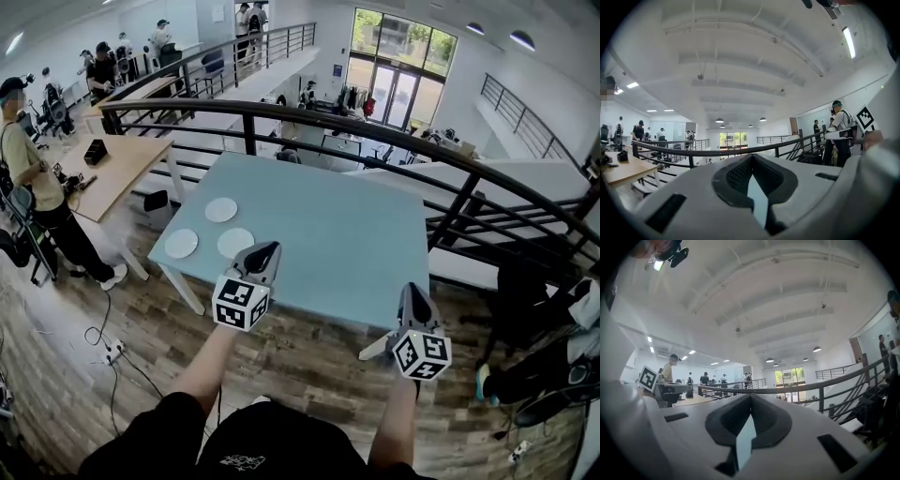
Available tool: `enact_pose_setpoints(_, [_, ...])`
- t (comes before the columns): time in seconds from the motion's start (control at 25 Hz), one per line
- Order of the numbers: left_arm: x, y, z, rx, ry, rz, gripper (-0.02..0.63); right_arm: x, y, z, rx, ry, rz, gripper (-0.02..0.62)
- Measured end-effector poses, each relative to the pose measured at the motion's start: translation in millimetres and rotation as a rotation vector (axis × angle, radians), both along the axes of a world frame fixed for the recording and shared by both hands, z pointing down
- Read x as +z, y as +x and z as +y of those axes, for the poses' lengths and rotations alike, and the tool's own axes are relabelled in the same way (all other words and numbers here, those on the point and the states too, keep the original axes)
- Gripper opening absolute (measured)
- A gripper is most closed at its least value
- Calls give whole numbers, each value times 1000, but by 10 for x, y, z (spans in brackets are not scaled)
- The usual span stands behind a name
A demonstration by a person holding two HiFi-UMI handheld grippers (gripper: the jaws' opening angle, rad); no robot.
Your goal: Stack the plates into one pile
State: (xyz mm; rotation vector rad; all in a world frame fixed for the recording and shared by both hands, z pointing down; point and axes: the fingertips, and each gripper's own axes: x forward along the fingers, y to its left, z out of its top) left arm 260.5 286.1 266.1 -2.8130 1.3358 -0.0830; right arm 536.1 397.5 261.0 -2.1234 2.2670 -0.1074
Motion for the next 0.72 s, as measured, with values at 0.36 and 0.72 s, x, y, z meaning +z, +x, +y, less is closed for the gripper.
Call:
enact_pose_setpoints(0.36, [106,129,220,-20,-17,9,8,113,116,152,-54,-7,-23,6])
enact_pose_setpoints(0.72, [220,301,539,-35,-27,-7,8,169,271,315,-96,3,-78,6])
